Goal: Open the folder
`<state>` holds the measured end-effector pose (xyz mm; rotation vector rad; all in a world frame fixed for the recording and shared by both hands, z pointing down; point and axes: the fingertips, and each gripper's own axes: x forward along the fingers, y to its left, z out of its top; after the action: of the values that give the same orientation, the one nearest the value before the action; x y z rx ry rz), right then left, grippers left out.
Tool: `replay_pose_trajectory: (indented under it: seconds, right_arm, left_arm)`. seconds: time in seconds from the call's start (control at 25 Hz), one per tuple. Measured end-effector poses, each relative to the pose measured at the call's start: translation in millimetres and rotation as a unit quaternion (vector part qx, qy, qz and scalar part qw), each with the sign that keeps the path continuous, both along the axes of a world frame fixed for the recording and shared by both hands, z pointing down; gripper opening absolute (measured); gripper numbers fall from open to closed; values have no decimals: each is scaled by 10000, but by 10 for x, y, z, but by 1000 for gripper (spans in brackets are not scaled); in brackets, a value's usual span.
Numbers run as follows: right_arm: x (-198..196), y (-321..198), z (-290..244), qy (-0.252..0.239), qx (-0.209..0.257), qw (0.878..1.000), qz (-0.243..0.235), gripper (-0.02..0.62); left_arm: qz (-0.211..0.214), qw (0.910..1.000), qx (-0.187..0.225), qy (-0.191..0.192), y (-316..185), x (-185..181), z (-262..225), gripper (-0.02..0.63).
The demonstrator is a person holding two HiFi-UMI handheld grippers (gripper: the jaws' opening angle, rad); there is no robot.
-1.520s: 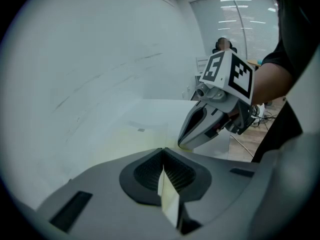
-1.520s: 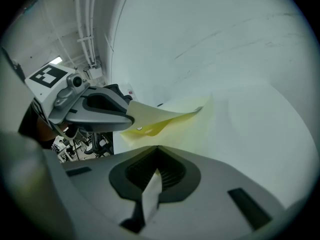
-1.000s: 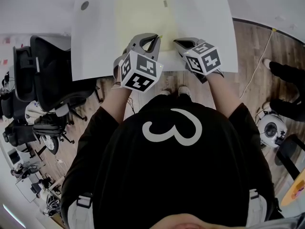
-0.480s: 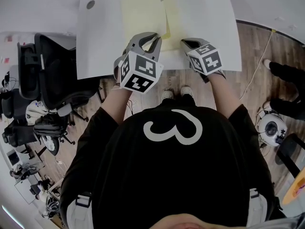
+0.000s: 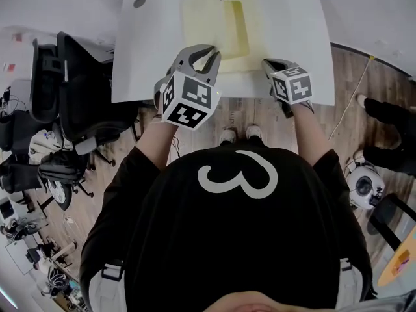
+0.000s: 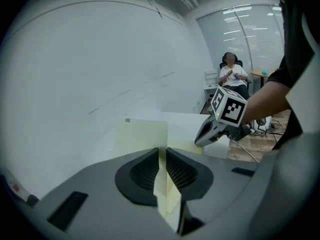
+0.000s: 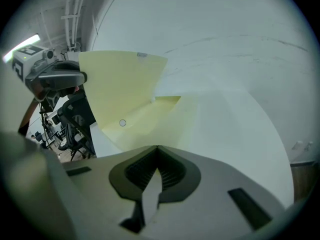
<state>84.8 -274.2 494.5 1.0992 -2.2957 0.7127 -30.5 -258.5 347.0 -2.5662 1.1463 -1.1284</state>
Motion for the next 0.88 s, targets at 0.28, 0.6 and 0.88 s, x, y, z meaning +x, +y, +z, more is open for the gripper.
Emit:
replay_pose_trajectory:
  seconds: [0.28, 0.6, 0.88]
  right_arm:
    - [-9, -3, 3, 264, 22, 9994, 203, 23]
    - [3, -4, 7, 349, -6, 9982, 479, 23]
    - [-17, -14, -10, 639, 118, 9960, 606, 23]
  left_arm:
    - [-360, 9989, 100, 272, 31, -497, -164, 44]
    - [-830, 9936, 3, 765, 95, -1014, -213, 44]
    - [-1039, 9899, 34, 959, 132, -1394, -205, 44]
